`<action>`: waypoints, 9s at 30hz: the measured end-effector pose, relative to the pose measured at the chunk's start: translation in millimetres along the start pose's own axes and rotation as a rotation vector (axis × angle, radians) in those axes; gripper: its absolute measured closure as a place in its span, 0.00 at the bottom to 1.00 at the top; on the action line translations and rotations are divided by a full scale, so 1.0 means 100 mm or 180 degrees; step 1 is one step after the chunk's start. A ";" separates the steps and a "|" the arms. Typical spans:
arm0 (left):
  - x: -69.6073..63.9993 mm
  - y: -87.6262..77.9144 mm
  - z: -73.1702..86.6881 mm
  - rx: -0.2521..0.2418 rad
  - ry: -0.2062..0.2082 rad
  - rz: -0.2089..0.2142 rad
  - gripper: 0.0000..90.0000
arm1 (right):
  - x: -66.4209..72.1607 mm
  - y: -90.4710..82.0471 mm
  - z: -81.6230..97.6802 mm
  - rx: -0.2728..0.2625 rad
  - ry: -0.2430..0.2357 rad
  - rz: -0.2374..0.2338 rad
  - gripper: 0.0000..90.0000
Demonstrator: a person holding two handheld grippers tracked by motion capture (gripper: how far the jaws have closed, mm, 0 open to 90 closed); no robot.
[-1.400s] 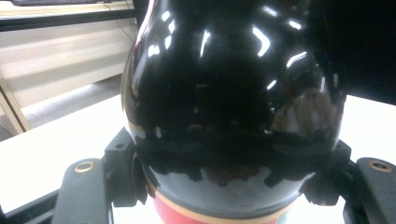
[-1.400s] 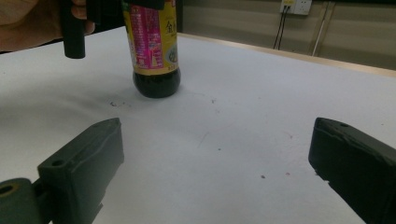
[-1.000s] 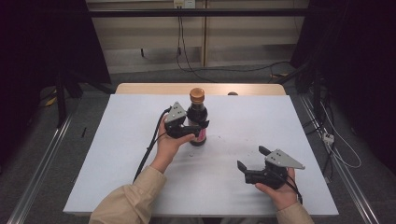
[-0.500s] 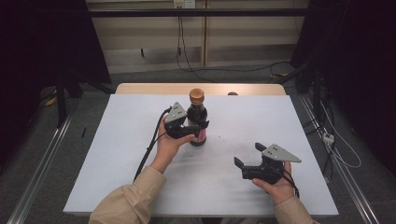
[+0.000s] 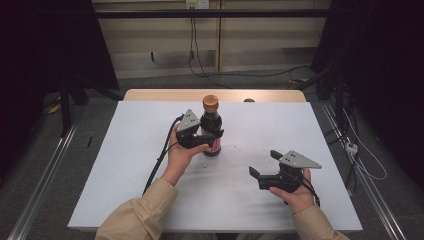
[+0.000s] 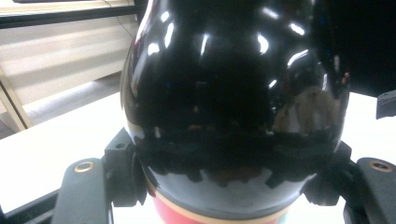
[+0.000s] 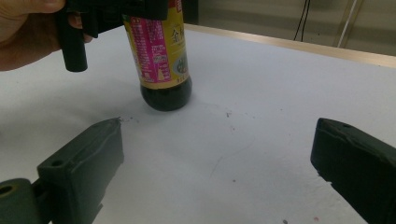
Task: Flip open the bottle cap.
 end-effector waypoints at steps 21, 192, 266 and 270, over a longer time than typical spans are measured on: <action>-0.02 -0.01 -0.01 0.0054 -0.0035 -0.0029 0.34 | 0.04 0.23 -0.41 0.0013 -0.0041 -0.0155 0.10; -0.08 0.00 0.01 0.0060 -0.0131 -0.0206 0.35 | 0.32 0.83 -1.77 0.0236 -0.0354 -0.0642 1.00; -0.09 0.01 0.02 0.0014 -0.0175 -0.0268 0.35 | 0.42 0.87 -1.94 0.0144 -0.0348 -0.0648 1.00; -0.09 0.01 0.02 0.0014 -0.0166 -0.0266 0.35 | 0.41 0.87 -1.94 0.0151 -0.0344 -0.0646 1.00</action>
Point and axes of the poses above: each handheld gripper's, and its own axes: y roughly forward along the jaws, z roughly out of its underside, x roughly to its left, the point moved 1 cm from there along y, roughly forward along the jaws, and after that the axes turned 4 degrees about -x, right-handed, at the moved point
